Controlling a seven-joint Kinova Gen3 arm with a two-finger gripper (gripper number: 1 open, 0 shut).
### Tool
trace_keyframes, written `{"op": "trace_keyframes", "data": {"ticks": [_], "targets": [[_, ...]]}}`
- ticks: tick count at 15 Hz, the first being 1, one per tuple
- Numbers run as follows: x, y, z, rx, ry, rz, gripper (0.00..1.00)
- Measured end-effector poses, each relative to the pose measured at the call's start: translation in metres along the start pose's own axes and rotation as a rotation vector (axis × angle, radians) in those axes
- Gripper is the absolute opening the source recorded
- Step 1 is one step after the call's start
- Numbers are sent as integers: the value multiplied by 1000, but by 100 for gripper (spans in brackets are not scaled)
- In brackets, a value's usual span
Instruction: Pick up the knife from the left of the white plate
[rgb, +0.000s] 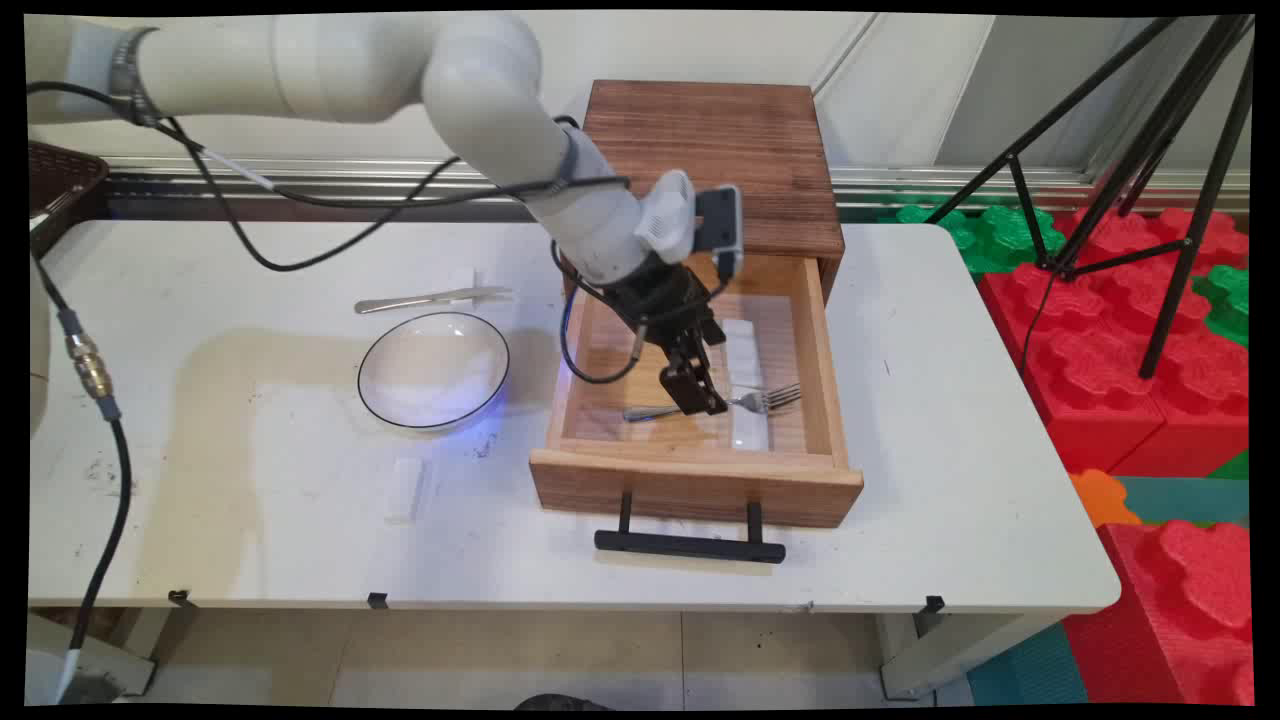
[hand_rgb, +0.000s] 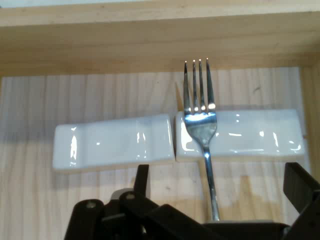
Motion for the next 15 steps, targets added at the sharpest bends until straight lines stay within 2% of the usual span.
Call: {"op": "trace_keyframes", "data": {"ticks": [7,15], "targets": [[-23,6,-63,10,57,-31,100],[-82,17,-153,33,93,-70,100]]}}
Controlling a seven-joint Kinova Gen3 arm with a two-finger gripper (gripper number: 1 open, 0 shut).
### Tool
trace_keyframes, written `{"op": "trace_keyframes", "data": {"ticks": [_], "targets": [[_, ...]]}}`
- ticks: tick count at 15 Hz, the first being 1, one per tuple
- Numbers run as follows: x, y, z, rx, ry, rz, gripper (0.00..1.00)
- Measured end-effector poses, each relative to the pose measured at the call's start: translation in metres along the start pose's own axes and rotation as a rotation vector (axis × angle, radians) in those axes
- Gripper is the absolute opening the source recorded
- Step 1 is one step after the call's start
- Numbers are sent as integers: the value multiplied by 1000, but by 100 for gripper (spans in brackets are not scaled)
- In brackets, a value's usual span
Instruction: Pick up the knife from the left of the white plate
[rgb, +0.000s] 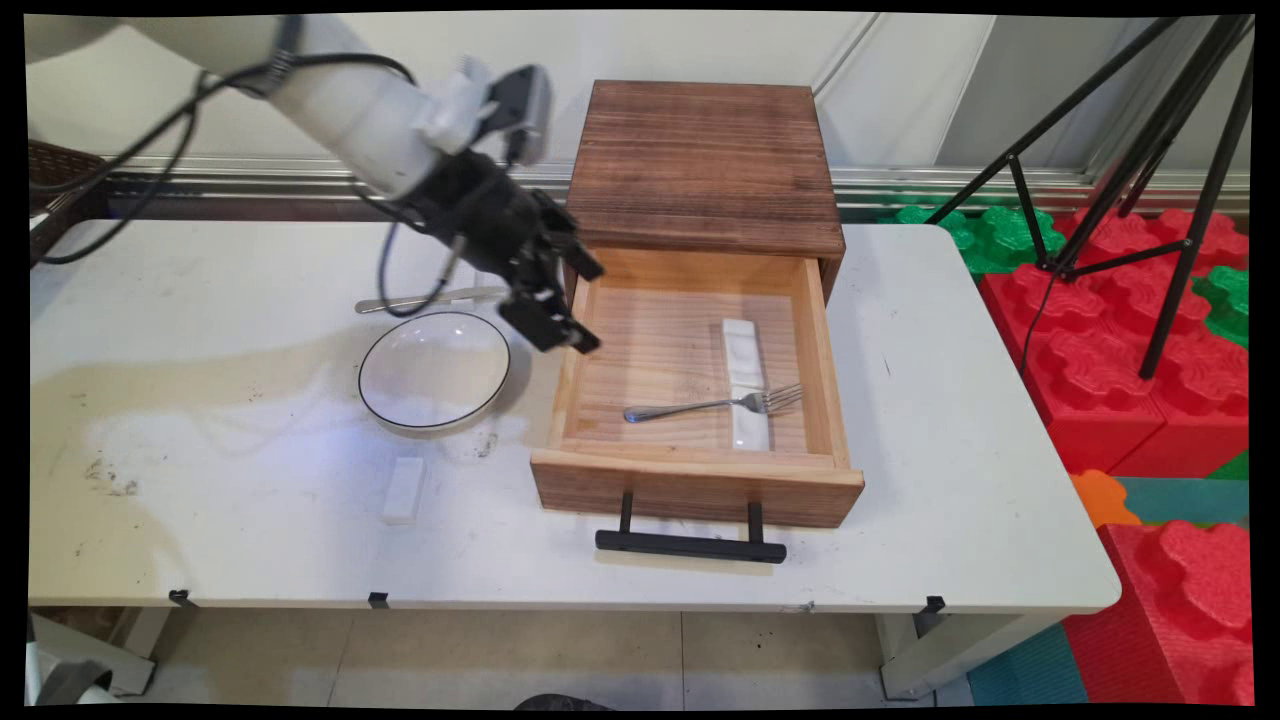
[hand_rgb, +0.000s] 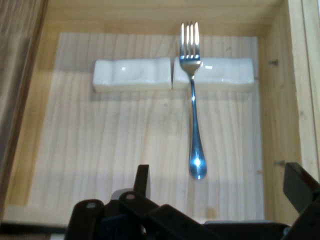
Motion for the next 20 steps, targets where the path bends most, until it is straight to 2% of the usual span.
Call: {"op": "trace_keyframes", "data": {"ticks": [6,14,20], "targets": [[-49,0,-51,36,-19,-42,100],[-107,-4,-85,90,-89,-115,100],[-130,-33,-88,172,-149,-154,100]]}}
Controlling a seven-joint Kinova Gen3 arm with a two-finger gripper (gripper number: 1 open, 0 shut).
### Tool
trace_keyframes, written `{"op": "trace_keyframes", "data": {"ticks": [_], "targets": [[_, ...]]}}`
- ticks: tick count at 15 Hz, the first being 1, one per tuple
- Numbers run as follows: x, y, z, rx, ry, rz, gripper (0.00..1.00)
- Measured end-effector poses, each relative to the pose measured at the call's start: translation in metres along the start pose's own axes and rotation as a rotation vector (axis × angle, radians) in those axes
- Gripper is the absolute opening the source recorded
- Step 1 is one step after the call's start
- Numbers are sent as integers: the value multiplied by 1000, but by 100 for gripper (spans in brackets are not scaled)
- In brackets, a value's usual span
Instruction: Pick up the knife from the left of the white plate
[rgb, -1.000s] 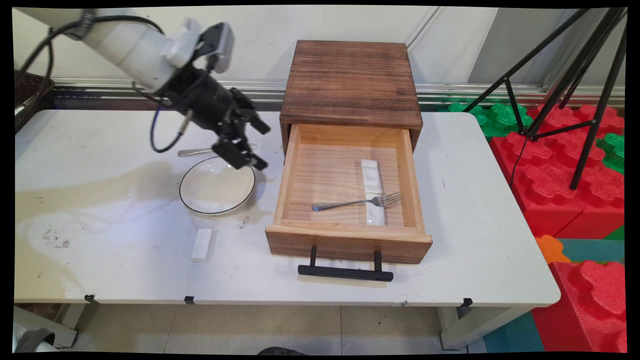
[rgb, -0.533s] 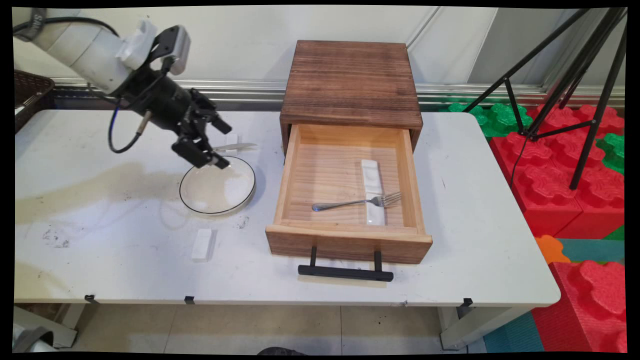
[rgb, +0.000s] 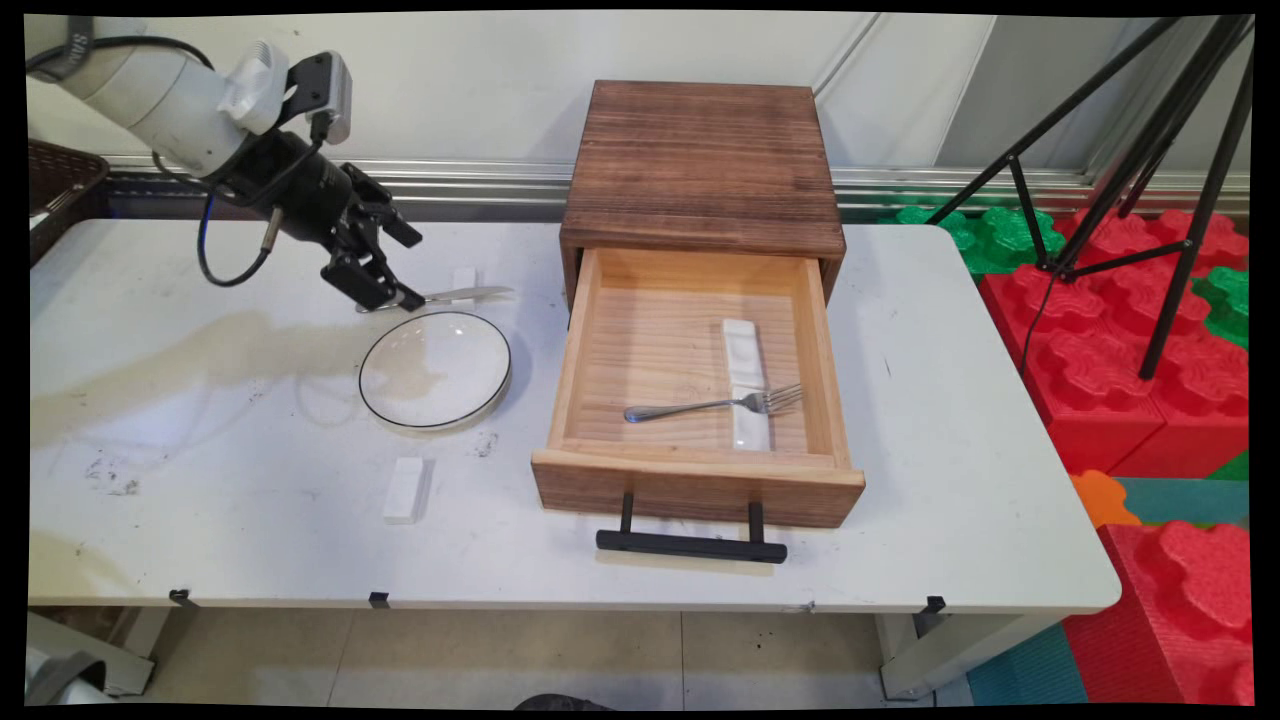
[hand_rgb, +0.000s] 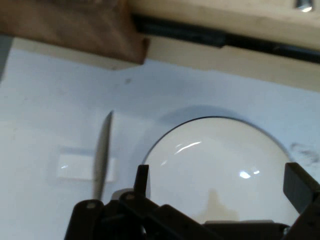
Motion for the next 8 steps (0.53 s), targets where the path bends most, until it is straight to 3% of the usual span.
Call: {"op": "trace_keyframes", "data": {"ticks": [4,8], "targets": [[-1,-29,13,52,-53,-8,100],[5,-50,27,76,-96,5,100]]}}
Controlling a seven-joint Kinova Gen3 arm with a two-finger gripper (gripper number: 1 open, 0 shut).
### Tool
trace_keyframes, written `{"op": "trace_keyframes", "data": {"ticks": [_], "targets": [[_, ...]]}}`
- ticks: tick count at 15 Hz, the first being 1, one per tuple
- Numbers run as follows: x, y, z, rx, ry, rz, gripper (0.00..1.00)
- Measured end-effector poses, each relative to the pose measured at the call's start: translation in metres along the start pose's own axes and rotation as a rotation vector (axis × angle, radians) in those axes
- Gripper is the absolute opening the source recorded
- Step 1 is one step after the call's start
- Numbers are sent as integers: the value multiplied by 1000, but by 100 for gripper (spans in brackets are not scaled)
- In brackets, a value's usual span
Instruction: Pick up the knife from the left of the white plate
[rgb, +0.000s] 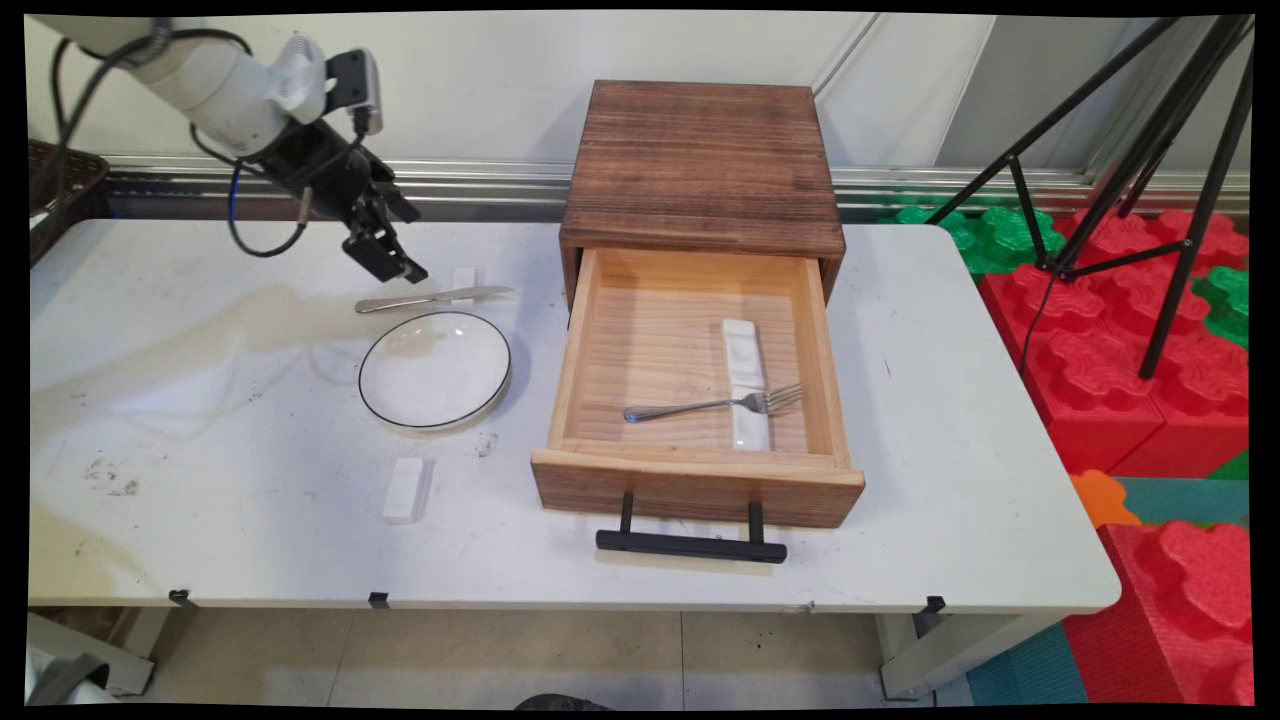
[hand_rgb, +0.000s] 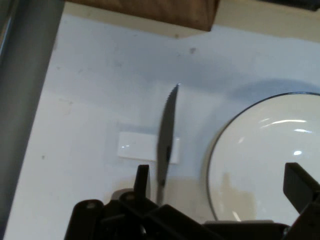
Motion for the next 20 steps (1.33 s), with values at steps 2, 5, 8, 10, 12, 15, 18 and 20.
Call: {"op": "trace_keyframes", "data": {"ticks": [2,5,8,10,12,15,18,20], "targets": [[5,-12,11,12,-27,7,100],[9,-27,29,17,-77,21,100],[10,-38,44,14,-119,33,100],[10,-44,53,8,-142,42,100],[10,-52,65,3,-172,50,100],[8,-60,77,-3,-206,56,100],[6,-66,90,-22,-233,65,100],[5,-68,96,-32,-241,66,100]]}}
